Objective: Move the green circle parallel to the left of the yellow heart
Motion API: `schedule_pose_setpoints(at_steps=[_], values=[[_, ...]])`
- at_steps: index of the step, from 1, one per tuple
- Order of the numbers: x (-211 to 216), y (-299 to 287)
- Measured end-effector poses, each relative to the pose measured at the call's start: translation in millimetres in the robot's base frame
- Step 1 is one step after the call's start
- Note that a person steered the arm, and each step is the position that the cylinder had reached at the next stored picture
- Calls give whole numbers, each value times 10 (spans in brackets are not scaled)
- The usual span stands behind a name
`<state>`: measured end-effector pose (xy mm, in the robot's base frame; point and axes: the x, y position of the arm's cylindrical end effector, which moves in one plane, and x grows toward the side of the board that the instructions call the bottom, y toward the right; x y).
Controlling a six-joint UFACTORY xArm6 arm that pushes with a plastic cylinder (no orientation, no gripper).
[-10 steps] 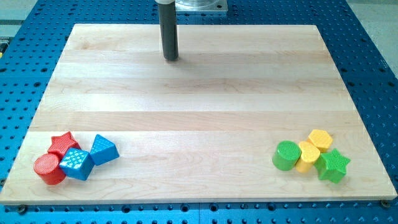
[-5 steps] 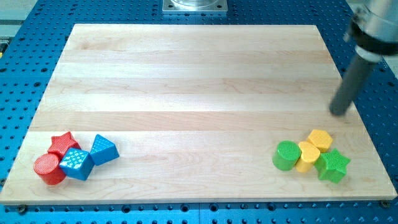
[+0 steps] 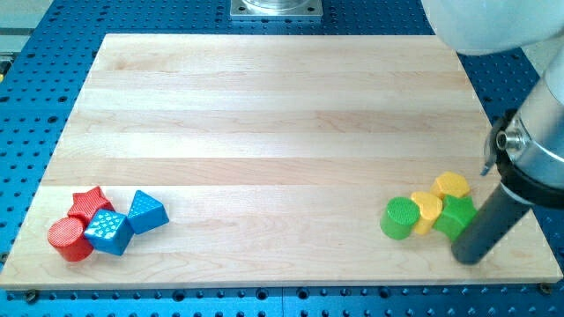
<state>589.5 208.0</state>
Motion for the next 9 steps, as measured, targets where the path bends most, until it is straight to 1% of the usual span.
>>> schedule_pose_setpoints(at_steps=[1,2,3,4,5,6,7,8,9], values=[[-133,-1],[-63,4],[-270,-517],[-509,-1371],[-181,-1470],[218,-1353],[-16,-1961],[-459,-2033],[131,-1979]])
